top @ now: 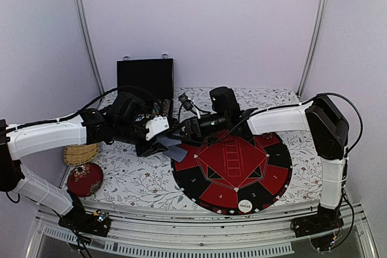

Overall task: Distribute texas hold em gaming equipment
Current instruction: Pick up the poker card from the face-down deck piles.

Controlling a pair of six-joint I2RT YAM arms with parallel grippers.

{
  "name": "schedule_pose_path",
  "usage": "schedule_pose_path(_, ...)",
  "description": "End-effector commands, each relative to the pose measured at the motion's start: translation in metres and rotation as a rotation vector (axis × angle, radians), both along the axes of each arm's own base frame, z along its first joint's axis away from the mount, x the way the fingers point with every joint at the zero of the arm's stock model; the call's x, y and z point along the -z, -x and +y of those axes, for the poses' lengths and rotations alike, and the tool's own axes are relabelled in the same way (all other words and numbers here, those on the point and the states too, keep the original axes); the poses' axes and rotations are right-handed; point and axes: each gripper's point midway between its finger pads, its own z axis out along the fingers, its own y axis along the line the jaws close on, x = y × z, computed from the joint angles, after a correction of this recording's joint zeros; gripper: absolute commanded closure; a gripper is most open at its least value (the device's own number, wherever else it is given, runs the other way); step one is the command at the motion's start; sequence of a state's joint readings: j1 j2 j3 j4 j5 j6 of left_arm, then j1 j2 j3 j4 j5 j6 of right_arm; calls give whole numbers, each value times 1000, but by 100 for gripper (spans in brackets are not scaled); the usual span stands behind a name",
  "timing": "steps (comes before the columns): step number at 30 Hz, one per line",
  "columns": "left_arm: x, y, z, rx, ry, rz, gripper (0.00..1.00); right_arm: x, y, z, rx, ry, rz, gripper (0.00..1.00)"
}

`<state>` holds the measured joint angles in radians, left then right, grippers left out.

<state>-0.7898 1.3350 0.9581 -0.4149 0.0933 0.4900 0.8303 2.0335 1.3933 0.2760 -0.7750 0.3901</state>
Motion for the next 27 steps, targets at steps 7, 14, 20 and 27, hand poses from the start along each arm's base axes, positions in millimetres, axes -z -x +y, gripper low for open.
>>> schedule_pose_path(7, -8, 0, -4, 15, 24, -35, 49, 1, -14, -11, 90, 109, -71, 36)
schedule_pose_path(14, -8, 0, -3, 15, 22, -37, 49, -6, -18, -25, 128, 152, -107, 50)
schedule_pose_path(20, -9, 0, -3, 15, 22, -38, 50, -16, -15, -32, 132, 167, -127, 66)
schedule_pose_path(27, -8, 0, -4, 14, 22, -36, 50, -26, -12, -41, 142, 198, -147, 94)
